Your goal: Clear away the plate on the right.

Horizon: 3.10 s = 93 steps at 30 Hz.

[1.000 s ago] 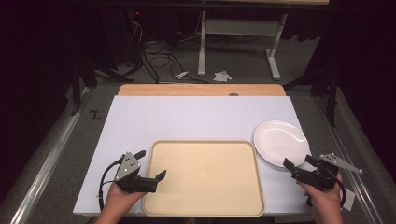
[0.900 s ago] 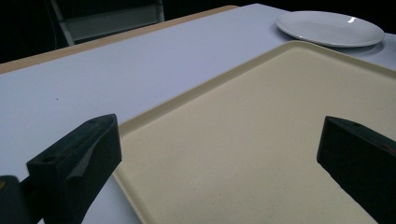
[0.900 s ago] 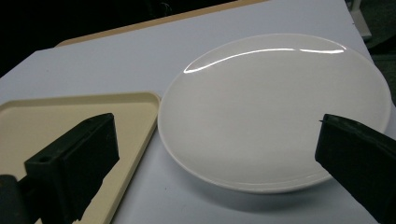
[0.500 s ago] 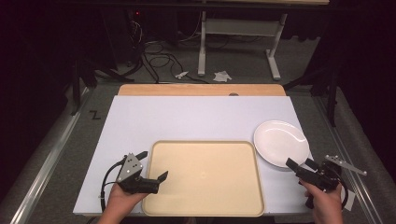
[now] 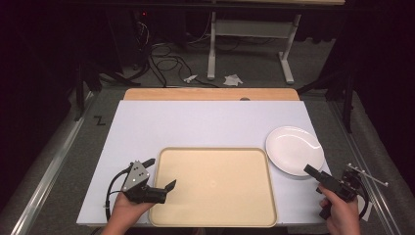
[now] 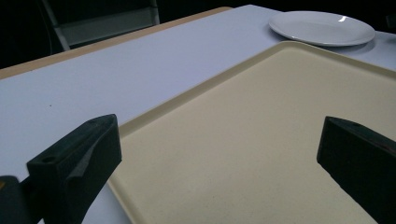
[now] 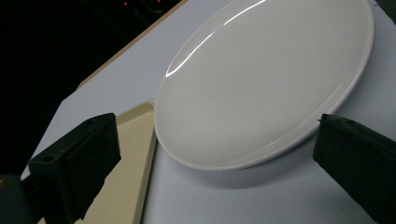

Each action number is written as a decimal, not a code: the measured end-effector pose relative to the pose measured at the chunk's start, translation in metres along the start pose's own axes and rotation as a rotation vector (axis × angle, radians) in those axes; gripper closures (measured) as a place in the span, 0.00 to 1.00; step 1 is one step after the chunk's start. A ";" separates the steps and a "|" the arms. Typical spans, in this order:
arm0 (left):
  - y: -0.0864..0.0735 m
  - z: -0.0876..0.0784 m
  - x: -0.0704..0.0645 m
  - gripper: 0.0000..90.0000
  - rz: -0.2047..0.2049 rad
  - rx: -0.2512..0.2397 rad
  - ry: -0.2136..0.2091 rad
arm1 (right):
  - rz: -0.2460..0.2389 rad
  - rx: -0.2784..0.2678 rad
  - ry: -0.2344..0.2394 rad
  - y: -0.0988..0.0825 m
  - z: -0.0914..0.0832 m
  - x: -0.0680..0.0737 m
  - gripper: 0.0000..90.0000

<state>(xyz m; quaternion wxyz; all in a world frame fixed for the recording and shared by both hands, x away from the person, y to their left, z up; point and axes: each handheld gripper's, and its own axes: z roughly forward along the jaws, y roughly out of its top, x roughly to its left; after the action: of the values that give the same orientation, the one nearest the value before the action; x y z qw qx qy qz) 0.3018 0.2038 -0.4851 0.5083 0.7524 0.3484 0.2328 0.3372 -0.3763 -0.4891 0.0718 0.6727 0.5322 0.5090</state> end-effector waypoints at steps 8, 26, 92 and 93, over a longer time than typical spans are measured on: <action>0.001 0.000 0.001 0.01 0.005 -0.001 -0.002 | 0.136 0.014 0.026 -0.003 0.003 -0.008 0.01; 0.001 -0.003 -0.002 0.01 0.008 -0.008 -0.007 | 0.298 0.030 0.027 -0.005 0.022 -0.010 0.05; -0.001 0.004 -0.010 0.10 0.049 0.018 -0.069 | 0.456 -0.040 -0.020 0.008 0.010 -0.040 0.99; -0.001 0.004 -0.010 0.10 0.049 0.018 -0.068 | 0.458 -0.038 -0.018 0.008 0.008 -0.040 0.99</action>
<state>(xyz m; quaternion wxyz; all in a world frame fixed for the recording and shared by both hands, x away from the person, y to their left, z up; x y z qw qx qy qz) 0.2980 0.1941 -0.4874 0.5073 0.7727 0.3143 0.2162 0.3524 -0.4075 -0.5119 -0.0285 0.7790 0.3553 0.5158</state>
